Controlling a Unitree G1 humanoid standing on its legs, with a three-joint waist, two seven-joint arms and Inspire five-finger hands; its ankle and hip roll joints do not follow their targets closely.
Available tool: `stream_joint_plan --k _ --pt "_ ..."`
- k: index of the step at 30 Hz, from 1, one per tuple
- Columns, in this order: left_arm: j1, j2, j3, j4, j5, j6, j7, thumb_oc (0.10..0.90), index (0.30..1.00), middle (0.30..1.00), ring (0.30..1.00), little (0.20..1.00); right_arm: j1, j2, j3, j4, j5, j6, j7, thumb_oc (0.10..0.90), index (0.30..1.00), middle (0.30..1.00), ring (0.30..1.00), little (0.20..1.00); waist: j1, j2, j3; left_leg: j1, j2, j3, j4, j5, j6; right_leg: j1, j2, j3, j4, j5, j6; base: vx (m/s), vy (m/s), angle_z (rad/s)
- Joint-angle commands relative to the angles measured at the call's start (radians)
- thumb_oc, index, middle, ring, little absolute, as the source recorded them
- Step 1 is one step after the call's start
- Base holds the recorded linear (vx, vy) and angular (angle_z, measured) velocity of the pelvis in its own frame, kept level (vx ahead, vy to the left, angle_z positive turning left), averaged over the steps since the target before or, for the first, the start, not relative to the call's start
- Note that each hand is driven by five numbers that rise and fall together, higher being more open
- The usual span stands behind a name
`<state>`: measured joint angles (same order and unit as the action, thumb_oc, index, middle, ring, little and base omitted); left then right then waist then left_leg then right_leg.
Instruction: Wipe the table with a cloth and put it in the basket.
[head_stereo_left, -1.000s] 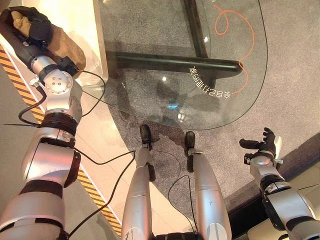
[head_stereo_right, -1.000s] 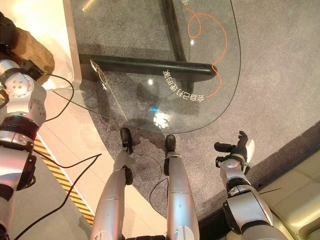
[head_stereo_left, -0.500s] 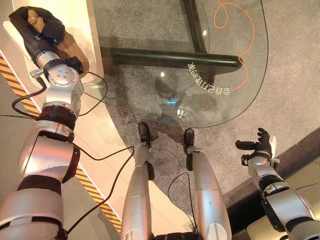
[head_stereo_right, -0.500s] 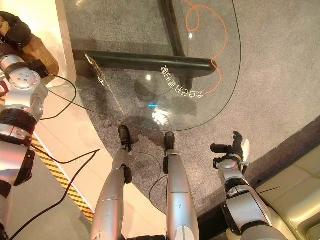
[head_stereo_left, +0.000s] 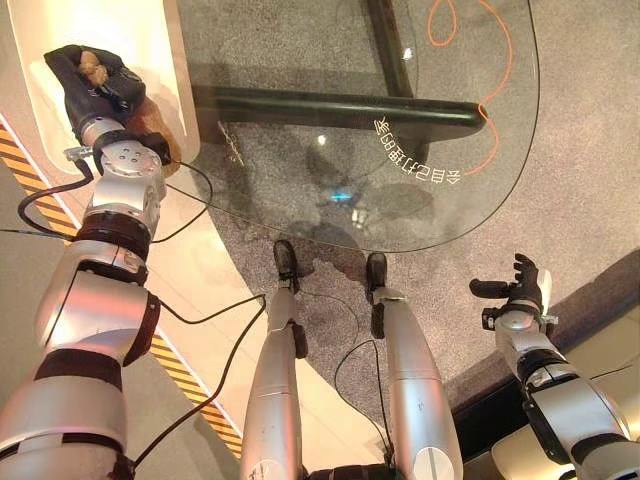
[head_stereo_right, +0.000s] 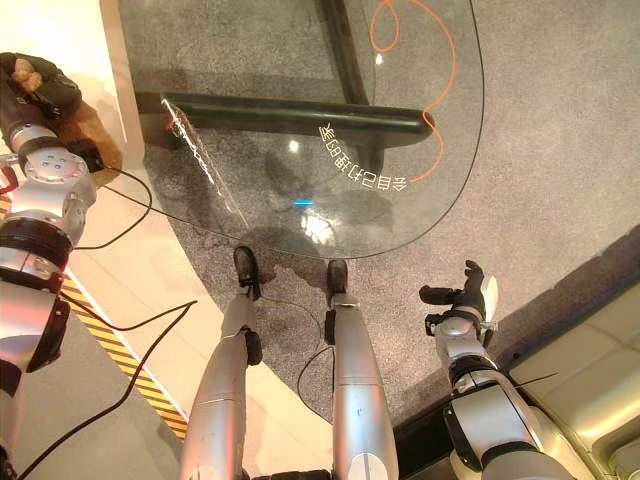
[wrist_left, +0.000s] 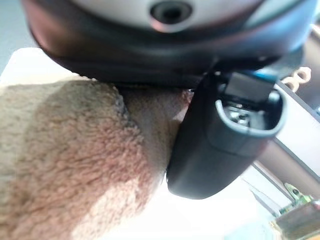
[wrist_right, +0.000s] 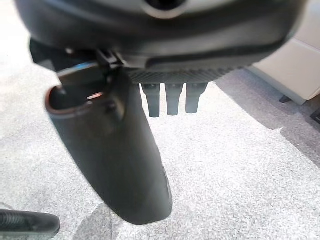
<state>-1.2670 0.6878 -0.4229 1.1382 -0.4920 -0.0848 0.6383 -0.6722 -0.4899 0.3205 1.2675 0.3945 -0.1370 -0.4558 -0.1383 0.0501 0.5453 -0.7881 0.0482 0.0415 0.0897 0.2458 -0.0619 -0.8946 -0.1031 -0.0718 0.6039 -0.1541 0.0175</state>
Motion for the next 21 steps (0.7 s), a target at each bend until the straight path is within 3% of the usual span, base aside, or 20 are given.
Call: stream_joint_plan --k 1,21 --pt "-0.155 0.141 -0.018 0.034 0.081 -0.034 0.021 0.1 0.3 0.3 0.3 0.2 0.07 -0.043 -0.006 0.01 -0.002 0.0 -0.053 0.8 0.9 0.9 0.9 0.9 0.013 -0.034 -0.025 0.012 -0.022 0.014 0.18 -0.215 0.004 0.072 0.032 0.05 -0.306 0.176 0.05 0.0 0.0 0.0" --pt "-0.183 0.148 -0.031 0.006 0.162 -0.053 0.166 0.1 0.3 0.3 0.3 0.2 0.086 -0.04 0.004 -0.004 0.008 -0.007 -0.054 0.8 0.9 0.9 0.9 0.9 0.011 -0.04 -0.025 -0.013 -0.025 0.008 0.201 -0.222 0.012 0.047 0.034 0.058 -0.298 0.185 0.051 0.0 0.0 0.0"
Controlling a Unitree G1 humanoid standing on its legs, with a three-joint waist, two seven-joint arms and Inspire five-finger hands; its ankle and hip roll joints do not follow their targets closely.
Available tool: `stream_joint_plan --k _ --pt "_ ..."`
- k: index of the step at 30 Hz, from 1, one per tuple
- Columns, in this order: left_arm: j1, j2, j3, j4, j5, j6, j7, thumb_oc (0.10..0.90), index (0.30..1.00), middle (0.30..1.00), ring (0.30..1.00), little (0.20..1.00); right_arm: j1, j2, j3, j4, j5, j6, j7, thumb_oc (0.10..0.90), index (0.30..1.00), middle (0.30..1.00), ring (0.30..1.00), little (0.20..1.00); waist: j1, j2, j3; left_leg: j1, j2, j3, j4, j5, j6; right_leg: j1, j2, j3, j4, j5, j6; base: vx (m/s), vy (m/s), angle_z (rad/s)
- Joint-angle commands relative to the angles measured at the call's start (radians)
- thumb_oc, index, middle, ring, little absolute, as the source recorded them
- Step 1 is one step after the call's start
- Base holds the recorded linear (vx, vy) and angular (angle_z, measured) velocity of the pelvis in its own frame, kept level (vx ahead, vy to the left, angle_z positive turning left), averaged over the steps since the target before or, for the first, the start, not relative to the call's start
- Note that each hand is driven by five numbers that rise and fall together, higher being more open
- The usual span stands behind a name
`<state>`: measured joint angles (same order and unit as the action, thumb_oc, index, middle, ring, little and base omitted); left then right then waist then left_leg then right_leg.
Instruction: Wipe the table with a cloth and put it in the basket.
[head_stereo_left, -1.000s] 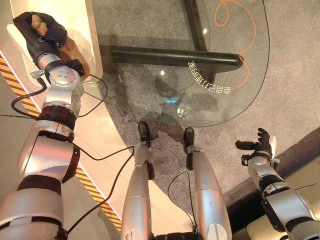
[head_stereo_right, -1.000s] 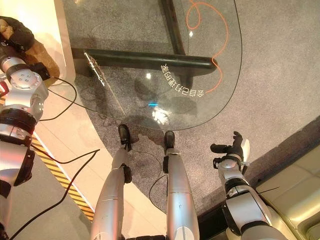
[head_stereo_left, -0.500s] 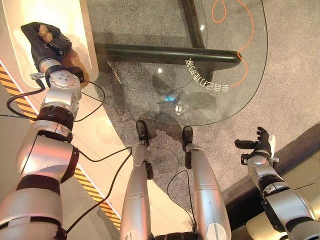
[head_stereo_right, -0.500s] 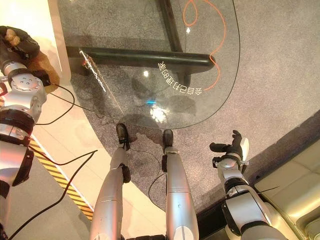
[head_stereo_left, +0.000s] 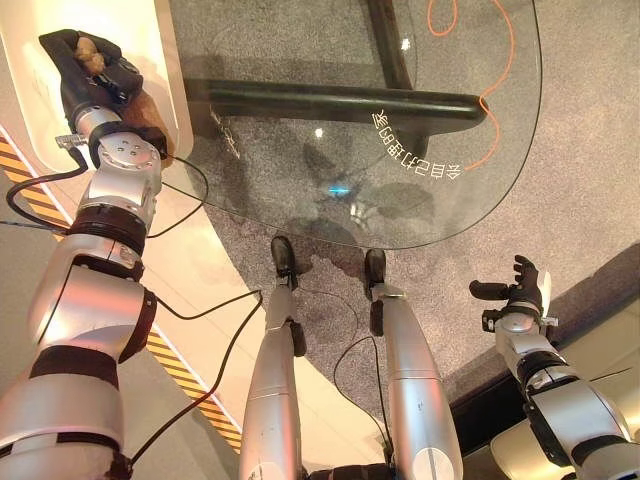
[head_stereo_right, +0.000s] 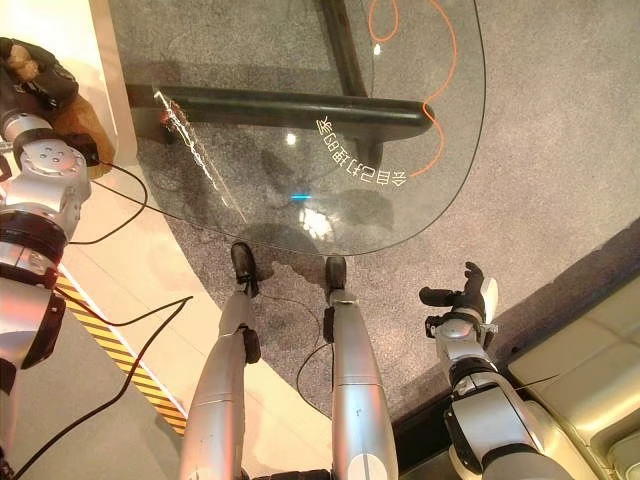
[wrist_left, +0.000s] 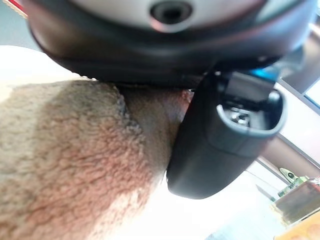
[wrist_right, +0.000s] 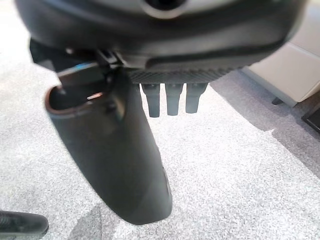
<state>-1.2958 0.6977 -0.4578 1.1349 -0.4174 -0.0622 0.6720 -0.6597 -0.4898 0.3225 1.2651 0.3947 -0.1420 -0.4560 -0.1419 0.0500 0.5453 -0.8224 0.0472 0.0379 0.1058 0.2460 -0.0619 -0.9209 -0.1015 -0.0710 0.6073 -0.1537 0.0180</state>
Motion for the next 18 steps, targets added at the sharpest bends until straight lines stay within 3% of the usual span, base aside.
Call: stream_joint_plan --k 1,2,3,4,5,18 --pt "-0.157 0.138 0.002 0.013 0.087 -0.076 0.138 0.1 0.3 0.3 0.3 0.2 0.074 -0.039 0.002 0.0 0.007 -0.004 -0.054 0.8 0.9 0.9 0.9 0.9 0.014 -0.041 -0.025 0.021 -0.024 0.011 0.185 -0.222 0.012 0.072 0.033 0.058 -0.3 0.183 0.05 0.0 0.0 0.0" --pt "-0.162 0.137 0.0 0.016 0.085 -0.072 0.14 0.1 0.3 0.3 0.3 0.2 0.075 -0.038 0.005 0.0 0.008 -0.005 -0.053 0.8 0.9 0.9 0.9 0.9 0.013 -0.042 -0.025 0.02 -0.024 0.011 0.187 -0.223 0.012 0.071 0.034 0.059 -0.298 0.183 0.05 0.0 0.0 0.0" --pt "-0.163 0.137 0.0 0.017 0.085 -0.069 0.139 0.292 0.465 0.465 0.465 0.392 0.075 -0.038 0.005 0.0 0.008 -0.004 -0.053 0.8 0.9 0.9 0.9 0.9 0.013 -0.043 -0.025 0.02 -0.024 0.011 0.187 -0.224 0.012 0.071 0.034 0.06 -0.298 0.183 0.05 0.0 0.0 0.0" --pt "-0.166 0.135 -0.003 0.021 0.085 -0.061 0.142 0.698 0.813 0.813 0.813 0.798 0.074 -0.037 0.005 0.0 0.007 -0.004 -0.052 0.8 0.9 0.9 0.9 0.9 0.012 -0.043 -0.025 0.019 -0.024 0.01 0.189 -0.224 0.012 0.071 0.035 0.061 -0.296 0.182 0.049 0.0 0.0 0.0" --pt "-0.173 0.133 -0.007 0.023 0.083 -0.056 0.149 0.8 0.9 0.9 0.9 0.9 0.073 -0.036 0.008 0.0 0.01 -0.004 -0.052 0.8 0.9 0.9 0.9 0.9 0.012 -0.045 -0.025 0.019 -0.025 0.01 0.19 -0.225 0.013 0.07 0.036 0.062 -0.295 0.183 0.049 0.0 0.0 0.0" --pt "-0.167 0.133 -0.002 0.027 0.092 -0.083 0.183 0.8 0.9 0.9 0.9 0.9 0.084 -0.023 0.012 0.001 0.012 -0.015 -0.056 0.8 0.9 0.9 0.9 0.9 0.013 -0.043 -0.025 0.038 -0.027 0.008 0.192 -0.227 0.014 0.087 0.037 0.062 -0.287 0.178 0.047 0.0 0.0 0.0"
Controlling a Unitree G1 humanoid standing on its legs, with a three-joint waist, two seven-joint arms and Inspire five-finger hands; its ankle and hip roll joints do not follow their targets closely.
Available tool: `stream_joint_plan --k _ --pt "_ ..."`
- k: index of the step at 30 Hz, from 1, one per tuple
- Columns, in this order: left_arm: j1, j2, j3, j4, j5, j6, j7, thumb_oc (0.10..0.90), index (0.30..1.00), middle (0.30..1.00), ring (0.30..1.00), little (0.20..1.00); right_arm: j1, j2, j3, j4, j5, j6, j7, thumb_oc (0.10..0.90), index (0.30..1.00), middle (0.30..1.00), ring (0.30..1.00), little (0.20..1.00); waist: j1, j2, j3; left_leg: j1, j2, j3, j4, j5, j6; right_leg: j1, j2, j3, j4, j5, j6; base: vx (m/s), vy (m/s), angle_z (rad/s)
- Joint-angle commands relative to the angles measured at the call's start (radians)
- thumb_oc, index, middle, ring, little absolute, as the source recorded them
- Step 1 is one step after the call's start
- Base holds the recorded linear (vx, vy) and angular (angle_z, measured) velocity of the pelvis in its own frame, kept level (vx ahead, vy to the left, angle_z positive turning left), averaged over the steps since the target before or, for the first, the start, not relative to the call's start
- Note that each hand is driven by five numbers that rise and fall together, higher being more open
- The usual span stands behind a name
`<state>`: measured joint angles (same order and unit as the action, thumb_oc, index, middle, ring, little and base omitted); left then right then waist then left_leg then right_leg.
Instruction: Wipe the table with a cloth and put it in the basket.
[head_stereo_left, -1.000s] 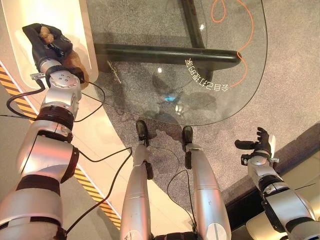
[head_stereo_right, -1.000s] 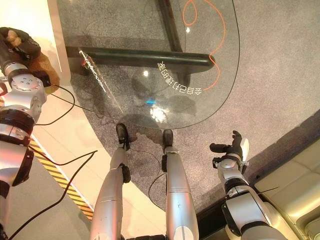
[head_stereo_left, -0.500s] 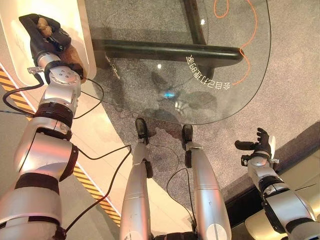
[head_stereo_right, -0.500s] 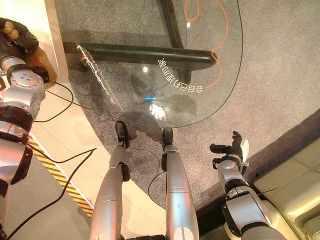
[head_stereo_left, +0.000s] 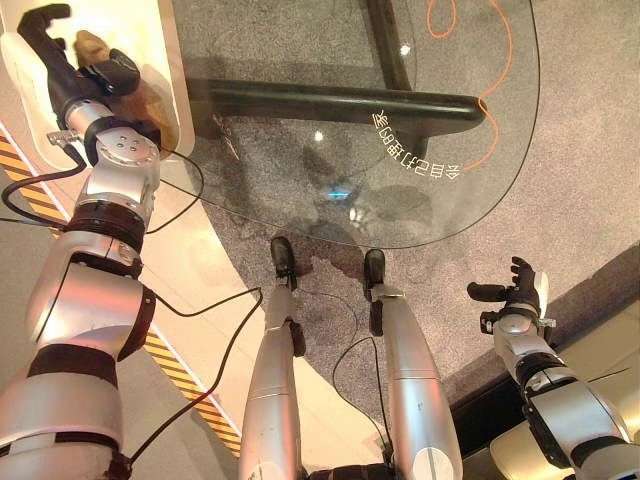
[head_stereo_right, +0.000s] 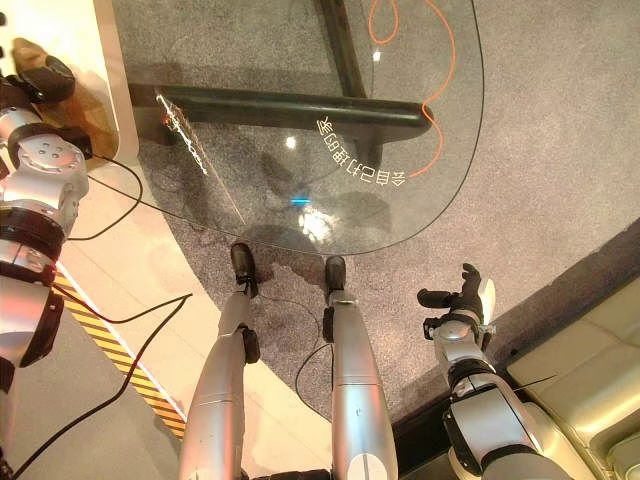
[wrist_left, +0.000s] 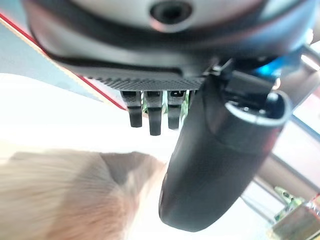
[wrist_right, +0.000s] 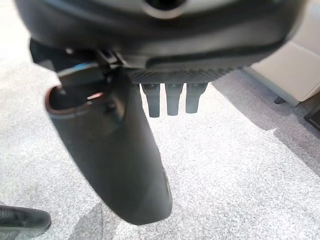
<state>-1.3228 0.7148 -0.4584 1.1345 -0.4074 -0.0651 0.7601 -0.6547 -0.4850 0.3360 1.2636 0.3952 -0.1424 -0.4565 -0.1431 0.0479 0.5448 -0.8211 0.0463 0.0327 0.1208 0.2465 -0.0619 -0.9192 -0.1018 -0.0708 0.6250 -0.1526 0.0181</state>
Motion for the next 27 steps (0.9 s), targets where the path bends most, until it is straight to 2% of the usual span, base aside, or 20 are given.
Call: stream_joint_plan --k 1,15,20,24,27 --pt "-0.139 0.116 0.0 0.025 0.083 -0.082 0.098 0.8 0.9 0.9 0.9 0.9 0.081 -0.028 -0.001 0.002 0.014 -0.017 -0.057 0.8 0.9 0.9 0.9 0.9 0.014 -0.04 -0.025 0.039 -0.027 0.013 0.177 -0.228 0.014 0.088 0.037 0.061 -0.305 0.177 0.048 0.0 0.0 0.0" --pt "-0.133 0.115 0.002 0.004 0.082 -0.09 0.101 0.8 0.9 0.9 0.9 0.9 0.081 -0.03 -0.004 0.008 0.011 -0.019 -0.045 0.8 0.9 0.9 0.9 0.9 0.014 -0.035 -0.025 0.072 -0.028 0.014 0.16 -0.223 0.013 0.118 0.04 0.061 -0.313 0.178 0.047 -0.01 0.002 0.0" --pt "-0.136 0.119 0.0 -0.012 0.075 -0.113 0.099 0.8 0.9 0.9 0.9 0.9 0.085 -0.021 -0.004 0.007 0.01 -0.025 -0.048 0.8 0.9 0.9 0.9 0.9 0.014 -0.038 -0.025 0.112 -0.025 0.016 0.131 -0.218 0.011 0.156 0.041 0.063 -0.336 0.184 0.049 -0.06 -0.012 0.0" --pt "-0.133 0.129 0.007 -0.037 0.052 -0.158 0.109 0.8 0.9 0.9 0.9 0.9 0.095 -0.014 -0.011 0.013 0.008 -0.029 -0.046 0.8 0.9 0.9 0.9 0.9 0.015 -0.041 -0.025 0.17 -0.02 0.021 0.086 -0.205 0.004 0.214 0.041 0.063 -0.372 0.196 0.057 -0.06 -0.028 -0.04" --pt "-0.12 0.145 0.038 -0.065 0.033 -0.242 0.135 0.8 0.9 0.9 0.9 0.9 0.117 -0.014 -0.027 0.02 0.004 -0.035 -0.035 0.8 0.9 0.9 0.9 0.9 0.023 -0.041 -0.025 0.244 -0.012 0.027 0.018 -0.183 -0.004 0.279 0.031 0.055 -0.417 0.214 0.073 -0.04 -0.047 -0.05"
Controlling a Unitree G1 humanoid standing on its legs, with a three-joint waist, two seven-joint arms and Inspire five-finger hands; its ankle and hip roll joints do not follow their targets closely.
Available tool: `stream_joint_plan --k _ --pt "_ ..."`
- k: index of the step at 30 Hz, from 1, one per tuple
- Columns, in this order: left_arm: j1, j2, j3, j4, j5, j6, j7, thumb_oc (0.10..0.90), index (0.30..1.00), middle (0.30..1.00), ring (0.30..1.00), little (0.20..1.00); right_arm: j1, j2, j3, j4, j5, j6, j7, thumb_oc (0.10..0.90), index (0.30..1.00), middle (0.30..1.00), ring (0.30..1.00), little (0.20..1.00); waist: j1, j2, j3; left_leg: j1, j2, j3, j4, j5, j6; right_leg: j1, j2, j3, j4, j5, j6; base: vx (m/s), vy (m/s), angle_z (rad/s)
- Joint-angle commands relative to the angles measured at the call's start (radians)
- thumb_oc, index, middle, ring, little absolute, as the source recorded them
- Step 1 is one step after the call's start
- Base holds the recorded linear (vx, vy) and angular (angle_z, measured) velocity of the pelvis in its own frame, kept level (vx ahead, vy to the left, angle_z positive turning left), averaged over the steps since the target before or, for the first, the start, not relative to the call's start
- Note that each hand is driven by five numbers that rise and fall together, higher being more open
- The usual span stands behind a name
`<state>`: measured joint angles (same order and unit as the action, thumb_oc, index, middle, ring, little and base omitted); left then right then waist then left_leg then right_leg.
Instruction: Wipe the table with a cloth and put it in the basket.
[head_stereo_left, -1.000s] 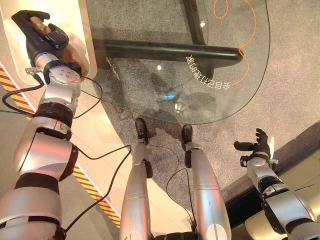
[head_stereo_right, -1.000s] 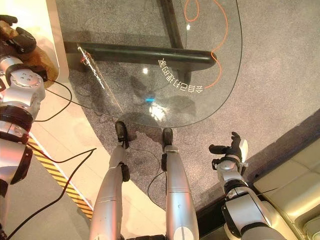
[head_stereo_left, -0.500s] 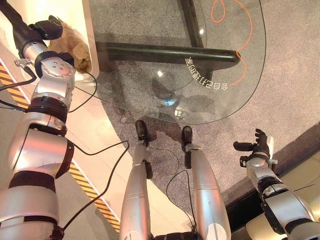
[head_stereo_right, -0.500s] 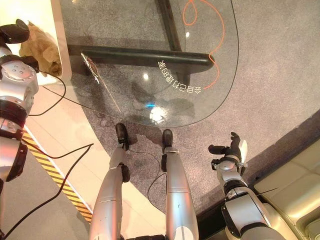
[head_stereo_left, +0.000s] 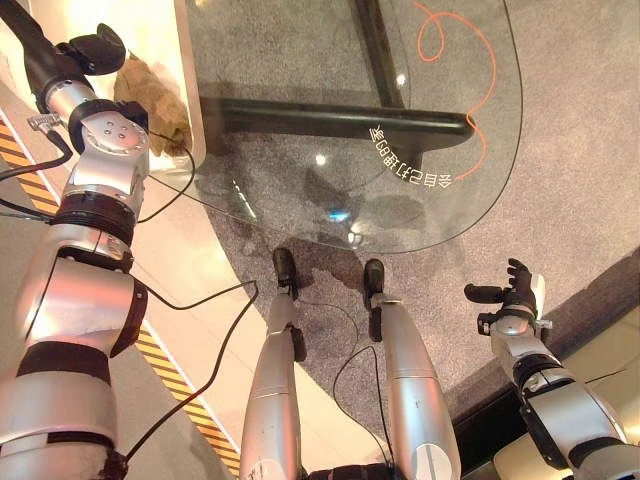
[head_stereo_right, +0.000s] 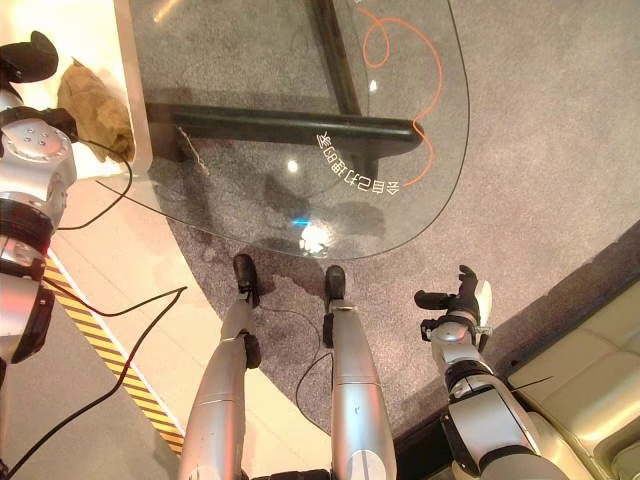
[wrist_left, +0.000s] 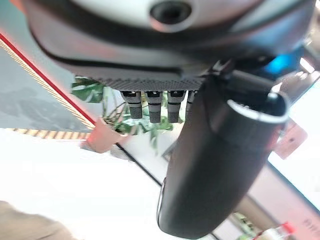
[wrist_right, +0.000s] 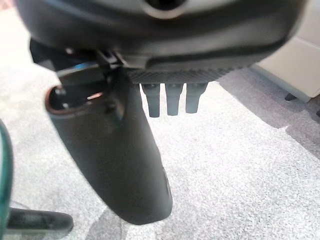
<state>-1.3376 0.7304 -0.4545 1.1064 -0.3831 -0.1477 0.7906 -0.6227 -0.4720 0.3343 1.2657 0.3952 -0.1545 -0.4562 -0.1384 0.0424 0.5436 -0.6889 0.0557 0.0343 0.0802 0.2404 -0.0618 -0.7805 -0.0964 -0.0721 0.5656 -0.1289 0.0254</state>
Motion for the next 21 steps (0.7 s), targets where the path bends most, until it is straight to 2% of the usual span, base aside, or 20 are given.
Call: stream_joint_plan --k 1,6,9,12,17,20,21 --pt "-0.101 0.136 0.045 -0.043 0.005 -0.181 0.102 0.8 0.9 0.9 0.9 0.9 0.089 -0.028 -0.032 0.021 -0.006 -0.023 -0.03 0.8 0.9 0.9 0.9 0.9 0.021 -0.035 -0.024 0.136 -0.019 0.029 0.035 -0.17 -0.006 0.162 0.022 0.052 -0.374 0.196 0.07 -0.05 -0.065 -0.04" --pt "-0.029 0.163 0.094 -0.119 -0.029 -0.242 0.079 0.8 0.9 0.9 0.9 0.9 0.119 -0.031 -0.058 0.036 -0.033 -0.004 -0.002 0.8 0.9 0.9 0.9 0.9 0.041 -0.02 -0.035 0.242 -0.015 0.029 -0.056 -0.145 -0.015 0.265 0.008 0.039 -0.442 0.21 0.079 -0.05 -0.066 -0.06" --pt "0.038 0.179 0.127 -0.164 -0.044 -0.252 0.024 0.8 0.9 0.9 0.9 0.9 0.172 -0.023 -0.078 0.044 -0.033 0.006 0.006 0.8 0.9 0.9 0.9 0.9 0.055 -0.011 -0.08 0.297 -0.019 0.035 -0.098 -0.138 -0.018 0.322 -0.005 0.027 -0.471 0.208 0.088 0.01 -0.059 0.0" --pt "0.128 0.191 0.179 -0.175 -0.1 -0.274 -0.077 0.8 0.9 0.9 0.9 0.9 0.226 -0.022 -0.11 0.068 -0.043 -0.003 0.032 0.8 0.9 0.9 0.9 0.9 0.068 -0.003 -0.136 0.359 -0.024 0.039 -0.132 -0.139 -0.021 0.39 -0.02 0.012 -0.503 0.203 0.095 0.04 -0.055 0.04" --pt "0.412 0.175 0.321 -0.218 -0.138 -0.295 -0.239 0.8 0.9 0.9 0.9 0.9 0.328 -0.018 -0.171 0.077 -0.06 -0.011 0.063 0.8 0.9 0.9 0.9 0.9 0.09 0.007 -0.227 0.452 -0.027 0.042 -0.167 -0.155 -0.024 0.514 -0.038 -0.005 -0.577 0.208 0.106 0.08 -0.041 0.03" --pt "0.635 0.095 0.417 -0.244 -0.147 -0.287 -0.345 0.8 0.9 0.9 0.9 0.9 0.387 -0.001 -0.208 0.074 -0.081 0.003 0.069 0.8 0.9 0.9 0.9 0.9 0.104 0.011 -0.275 0.496 -0.032 0.034 -0.167 -0.169 -0.023 0.582 -0.044 -0.021 -0.607 0.21 0.111 0.07 -0.034 0.04" --pt "0.734 0.044 0.446 -0.256 -0.121 -0.271 -0.383 0.8 0.9 0.9 0.9 0.9 0.416 0.007 -0.219 0.074 -0.099 0.016 0.078 0.8 0.9 0.9 0.9 0.9 0.11 0.011 -0.3 0.515 -0.033 0.028 -0.167 -0.174 -0.02 0.608 -0.046 -0.028 -0.614 0.209 0.112 0.11 -0.047 0.06"
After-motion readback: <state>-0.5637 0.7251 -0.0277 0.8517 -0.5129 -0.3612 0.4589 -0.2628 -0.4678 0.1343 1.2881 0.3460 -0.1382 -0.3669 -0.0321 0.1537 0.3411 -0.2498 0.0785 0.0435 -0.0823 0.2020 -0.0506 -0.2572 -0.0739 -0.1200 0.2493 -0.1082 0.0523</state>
